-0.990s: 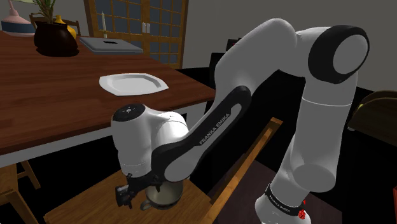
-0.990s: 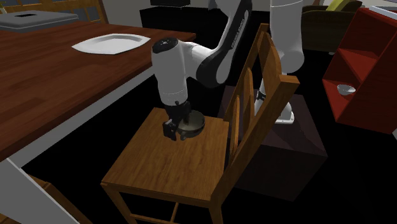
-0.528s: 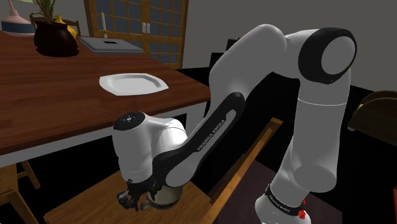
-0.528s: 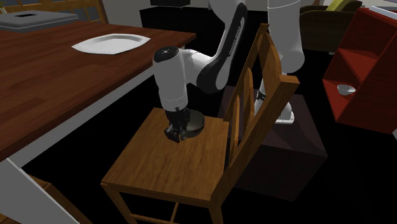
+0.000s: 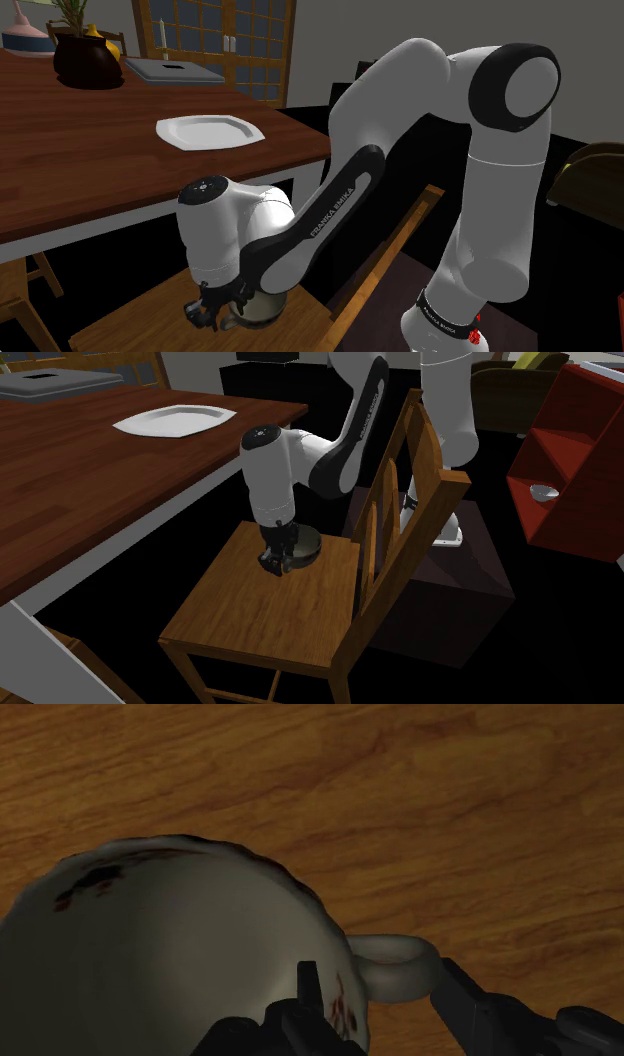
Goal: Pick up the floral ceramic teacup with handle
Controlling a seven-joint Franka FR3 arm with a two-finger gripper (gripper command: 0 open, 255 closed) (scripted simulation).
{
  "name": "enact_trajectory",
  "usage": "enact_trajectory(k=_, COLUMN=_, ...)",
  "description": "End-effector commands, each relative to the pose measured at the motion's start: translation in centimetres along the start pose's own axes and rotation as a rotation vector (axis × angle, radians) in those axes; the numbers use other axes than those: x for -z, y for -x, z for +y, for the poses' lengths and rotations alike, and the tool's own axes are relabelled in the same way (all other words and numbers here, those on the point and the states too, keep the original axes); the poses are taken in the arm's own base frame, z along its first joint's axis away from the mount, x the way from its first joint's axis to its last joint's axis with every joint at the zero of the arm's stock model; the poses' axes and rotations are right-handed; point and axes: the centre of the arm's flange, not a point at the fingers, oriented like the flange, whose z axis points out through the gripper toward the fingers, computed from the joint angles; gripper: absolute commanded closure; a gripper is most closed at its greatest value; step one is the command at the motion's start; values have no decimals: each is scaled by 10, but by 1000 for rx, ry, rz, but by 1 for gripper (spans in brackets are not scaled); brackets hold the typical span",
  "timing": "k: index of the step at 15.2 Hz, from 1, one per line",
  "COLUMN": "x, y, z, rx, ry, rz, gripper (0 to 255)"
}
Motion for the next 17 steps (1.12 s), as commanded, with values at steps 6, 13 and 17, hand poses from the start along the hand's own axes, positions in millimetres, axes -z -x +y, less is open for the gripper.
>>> enact_trajectory(k=6, x=30, y=1, z=3, rx=1, ry=1, rz=-2, gripper=255)
enact_trajectory(k=13, x=67, y=1, z=6, rx=1, ry=1, rz=-2, gripper=255)
enact_trajectory(k=17, x=79, y=1, z=7, rx=1, ry=1, rz=-2, gripper=255)
